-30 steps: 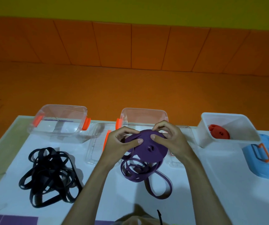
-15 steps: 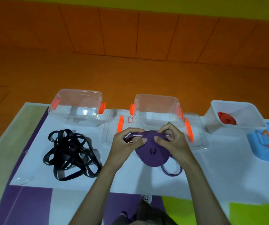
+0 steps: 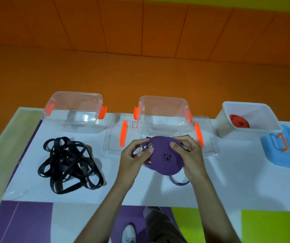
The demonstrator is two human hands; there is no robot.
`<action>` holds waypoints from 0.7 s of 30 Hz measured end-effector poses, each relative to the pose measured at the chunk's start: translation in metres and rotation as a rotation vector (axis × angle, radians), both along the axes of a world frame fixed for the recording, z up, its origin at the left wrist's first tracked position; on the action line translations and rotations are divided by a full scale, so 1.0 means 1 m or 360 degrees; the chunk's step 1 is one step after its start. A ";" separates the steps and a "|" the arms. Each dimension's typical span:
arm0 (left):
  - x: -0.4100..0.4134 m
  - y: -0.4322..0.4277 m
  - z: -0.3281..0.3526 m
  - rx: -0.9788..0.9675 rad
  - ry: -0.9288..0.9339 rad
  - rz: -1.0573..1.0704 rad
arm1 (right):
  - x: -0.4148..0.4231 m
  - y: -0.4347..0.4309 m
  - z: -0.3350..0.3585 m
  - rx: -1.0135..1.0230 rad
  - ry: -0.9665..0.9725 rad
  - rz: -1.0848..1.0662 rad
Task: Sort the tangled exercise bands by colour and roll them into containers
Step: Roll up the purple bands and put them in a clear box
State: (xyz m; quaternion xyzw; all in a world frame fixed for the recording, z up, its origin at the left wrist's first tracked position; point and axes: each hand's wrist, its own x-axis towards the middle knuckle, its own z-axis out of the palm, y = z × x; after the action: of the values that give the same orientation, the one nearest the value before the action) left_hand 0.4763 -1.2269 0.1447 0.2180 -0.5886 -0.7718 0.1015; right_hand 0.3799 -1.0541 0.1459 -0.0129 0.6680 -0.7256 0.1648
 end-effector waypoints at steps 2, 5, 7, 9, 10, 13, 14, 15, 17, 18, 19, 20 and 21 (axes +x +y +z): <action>-0.020 0.003 0.000 0.0029 -0.0076 -0.0028 | -0.021 -0.001 -0.003 -0.0008 -0.0027 -0.0065; -0.058 0.000 -0.001 0.0114 -0.0289 -0.0068 | -0.057 -0.004 -0.012 0.0031 -0.0011 -0.0121; -0.085 -0.005 -0.001 0.0246 -0.0424 -0.0135 | -0.081 -0.008 -0.021 0.0063 -0.0010 -0.0137; -0.114 -0.010 0.000 0.0350 -0.0493 -0.0151 | -0.105 -0.013 -0.030 0.0090 -0.0036 -0.0165; -0.129 -0.013 0.000 0.0373 -0.0520 -0.0125 | -0.117 -0.016 -0.035 0.0097 -0.0050 -0.0187; -0.175 -0.020 -0.009 0.0356 -0.0576 0.0016 | -0.154 -0.026 -0.051 0.0110 -0.0071 -0.0252; -0.190 -0.022 -0.014 0.0340 -0.0590 0.0060 | -0.166 -0.030 -0.056 0.0108 -0.0089 -0.0269; -0.205 -0.025 -0.020 0.0334 -0.0601 0.0103 | -0.178 -0.034 -0.062 0.0116 -0.0104 -0.0284; -0.233 -0.030 -0.035 0.0332 -0.0625 0.0175 | -0.202 -0.041 -0.076 0.0161 -0.0127 -0.0275; -0.246 -0.033 -0.044 0.0327 -0.0655 0.0199 | -0.214 -0.043 -0.086 0.0191 -0.0174 -0.0266; -0.258 -0.035 -0.055 0.0319 -0.0693 0.0209 | -0.225 -0.045 -0.097 0.0231 -0.0246 -0.0252; -0.268 -0.037 -0.066 0.0311 -0.0737 0.0214 | -0.234 -0.048 -0.108 0.0275 -0.0321 -0.0225; -0.277 -0.040 -0.078 0.0304 -0.0777 0.0216 | -0.242 -0.050 -0.119 0.0344 -0.0378 -0.0169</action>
State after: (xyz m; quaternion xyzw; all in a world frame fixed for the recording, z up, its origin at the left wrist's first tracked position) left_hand 0.1988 -1.2668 0.0664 0.4453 -0.5042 -0.7398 -0.0131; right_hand 0.1378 -1.1041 0.0272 0.1261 0.7177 -0.6537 0.2043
